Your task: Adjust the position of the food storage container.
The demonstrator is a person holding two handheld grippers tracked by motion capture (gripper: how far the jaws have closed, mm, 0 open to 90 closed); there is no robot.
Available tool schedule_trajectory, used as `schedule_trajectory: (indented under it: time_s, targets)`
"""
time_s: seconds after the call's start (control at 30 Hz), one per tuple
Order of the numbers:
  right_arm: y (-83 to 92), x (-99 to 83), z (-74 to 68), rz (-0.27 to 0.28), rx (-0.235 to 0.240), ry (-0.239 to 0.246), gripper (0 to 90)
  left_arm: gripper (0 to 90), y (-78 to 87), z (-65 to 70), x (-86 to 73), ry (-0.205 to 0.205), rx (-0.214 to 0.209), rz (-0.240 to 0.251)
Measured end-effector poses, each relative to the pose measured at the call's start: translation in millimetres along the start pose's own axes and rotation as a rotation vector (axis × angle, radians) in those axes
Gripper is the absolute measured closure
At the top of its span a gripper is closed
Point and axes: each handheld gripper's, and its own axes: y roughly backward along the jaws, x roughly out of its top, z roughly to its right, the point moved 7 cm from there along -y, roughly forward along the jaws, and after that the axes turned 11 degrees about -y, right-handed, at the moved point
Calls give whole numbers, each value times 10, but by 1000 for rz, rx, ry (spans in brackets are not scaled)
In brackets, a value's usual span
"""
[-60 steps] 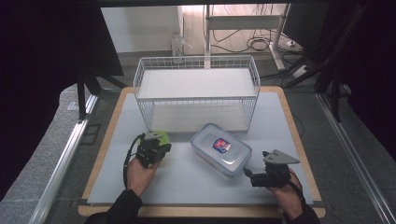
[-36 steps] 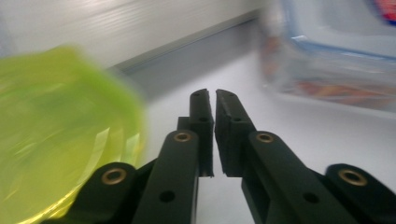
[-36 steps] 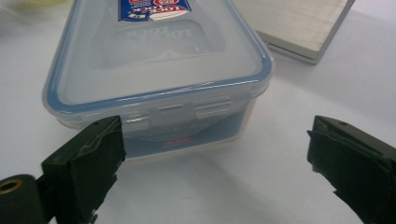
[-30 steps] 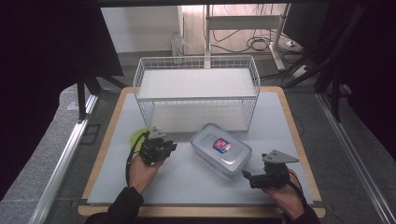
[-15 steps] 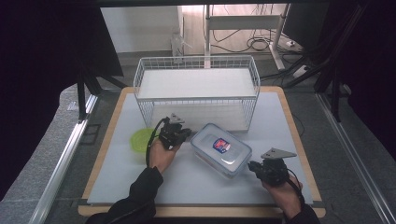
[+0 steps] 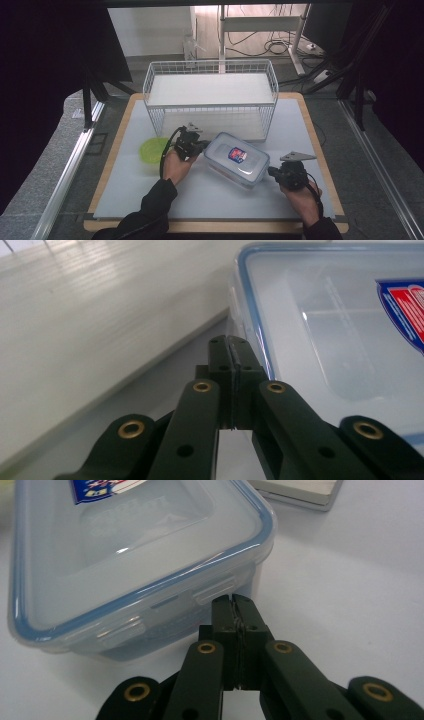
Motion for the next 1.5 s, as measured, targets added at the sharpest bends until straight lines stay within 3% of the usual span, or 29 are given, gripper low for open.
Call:
schedule_trajectory:
  time_s: [0.27, 0.4, 0.57, 0.7, 0.77, 0.8, 0.9, 1.0, 1.07, 1.13, 1.43, 1.5]
  targets:
    - [-116, 130, 102, -4, 7, 18, 894, 899, 132, 100, -133, 16, 6, -29]
    - [-189, 200, 138, -1, 7, 32, 898, 899, 192, 158, -188, 43, 11, -22]
    - [-265, 274, 166, 2, 5, 48, 899, 900, 240, 200, -237, 37, 23, -19]
    - [-341, 341, 184, 4, -4, 52, 899, 899, 301, 249, -303, 82, -21, 9]
    - [-372, 365, 198, 7, -3, 46, 899, 898, 299, 225, -302, 80, -38, 19]
    - [-386, 378, 206, 8, -5, 45, 898, 894, 277, 206, -291, 87, -21, 14]
    - [-424, 413, 216, 11, -21, 49, 890, 857, 165, 118, -253, 69, 44, -9]
    - [-433, 418, 220, 12, -23, 49, 893, 897, 109, 94, -250, 76, 24, -12]
    - [-429, 410, 220, 7, -12, 50, 899, 897, 58, 136, -324, 50, -12, -65]
    - [-426, 407, 202, 7, -9, 48, 900, 899, 75, 176, -352, 38, 15, -52]
    - [-390, 339, 55, -15, -21, 95, 900, 898, 258, 307, -503, 51, 1, -74]
    - [-366, 319, 32, -23, -33, 114, 898, 869, 291, 309, -536, 30, 11, -76]
